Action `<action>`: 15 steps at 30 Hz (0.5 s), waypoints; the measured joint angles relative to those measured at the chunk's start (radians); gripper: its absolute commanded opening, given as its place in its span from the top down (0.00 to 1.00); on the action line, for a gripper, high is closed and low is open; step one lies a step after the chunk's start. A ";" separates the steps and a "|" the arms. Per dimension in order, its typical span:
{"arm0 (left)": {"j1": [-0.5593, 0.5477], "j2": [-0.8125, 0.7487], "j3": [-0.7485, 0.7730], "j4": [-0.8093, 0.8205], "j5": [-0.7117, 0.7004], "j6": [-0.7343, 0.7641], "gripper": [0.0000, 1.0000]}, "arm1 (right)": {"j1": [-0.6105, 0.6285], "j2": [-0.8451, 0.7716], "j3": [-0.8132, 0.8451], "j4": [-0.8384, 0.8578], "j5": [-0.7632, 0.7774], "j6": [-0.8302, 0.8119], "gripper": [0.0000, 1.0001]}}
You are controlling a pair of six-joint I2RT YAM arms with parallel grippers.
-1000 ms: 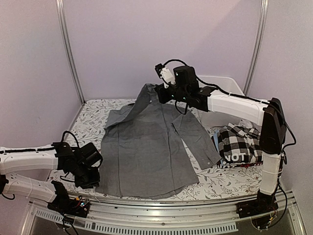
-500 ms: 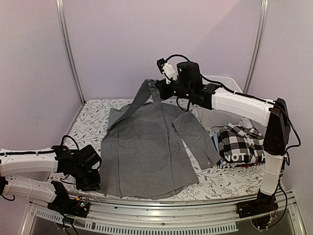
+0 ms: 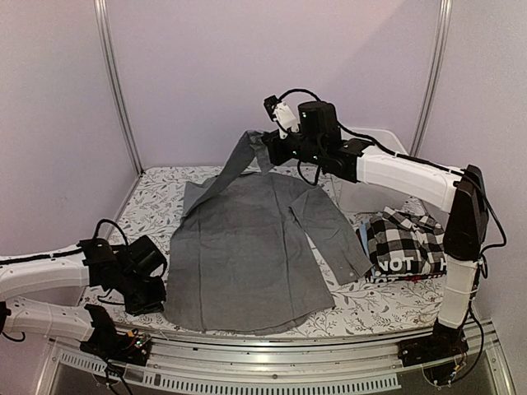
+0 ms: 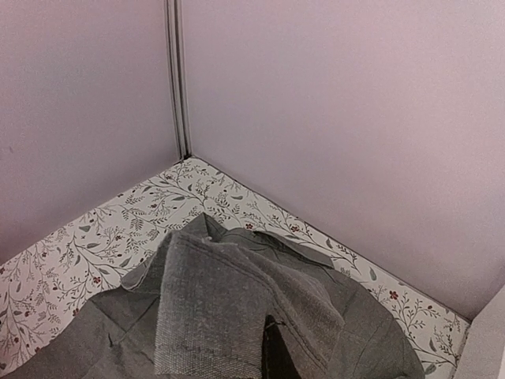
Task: Fold and stack the long sleeve shirts
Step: Pick up the shirt from the center of the board, then fold the flattened shirt at the center of the board.
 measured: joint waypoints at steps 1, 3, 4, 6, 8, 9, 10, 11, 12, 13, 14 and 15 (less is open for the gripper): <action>0.002 -0.006 0.012 -0.005 -0.007 0.001 1.00 | 0.000 0.000 0.008 -0.003 0.006 -0.009 1.00; 0.004 -0.008 0.035 -0.014 -0.024 0.006 1.00 | 0.000 0.000 0.028 -0.004 0.015 -0.024 1.00; 0.004 -0.006 0.043 -0.020 -0.029 0.011 1.00 | 0.000 0.001 0.041 -0.004 0.019 -0.033 1.00; 0.005 0.005 0.063 -0.033 -0.042 0.025 1.00 | 0.000 0.001 0.066 -0.002 0.032 -0.053 1.00; 0.006 0.017 0.080 -0.043 -0.049 0.045 1.00 | 0.000 0.003 0.092 0.000 0.047 -0.075 1.00; 0.006 0.024 0.093 -0.048 -0.051 0.056 1.00 | 0.000 0.006 0.109 0.002 0.061 -0.089 1.00; 0.006 0.032 0.106 -0.050 -0.050 0.069 1.00 | 0.000 0.011 0.124 0.004 0.073 -0.103 1.00; 0.006 0.039 0.120 -0.051 -0.050 0.082 1.00 | 0.000 0.017 0.142 0.005 0.088 -0.118 1.00; 0.006 0.050 0.145 -0.053 -0.047 0.101 1.00 | 0.000 0.024 0.159 0.005 0.103 -0.133 1.00; 0.006 0.063 0.168 -0.051 -0.044 0.120 1.00 | 0.000 0.032 0.177 0.006 0.121 -0.151 1.00; 0.006 0.076 0.192 -0.053 -0.041 0.139 1.00 | 0.000 0.042 0.192 0.011 0.138 -0.171 1.00; 0.006 0.093 0.221 -0.053 -0.035 0.162 1.00 | 0.000 0.050 0.203 0.018 0.151 -0.185 1.00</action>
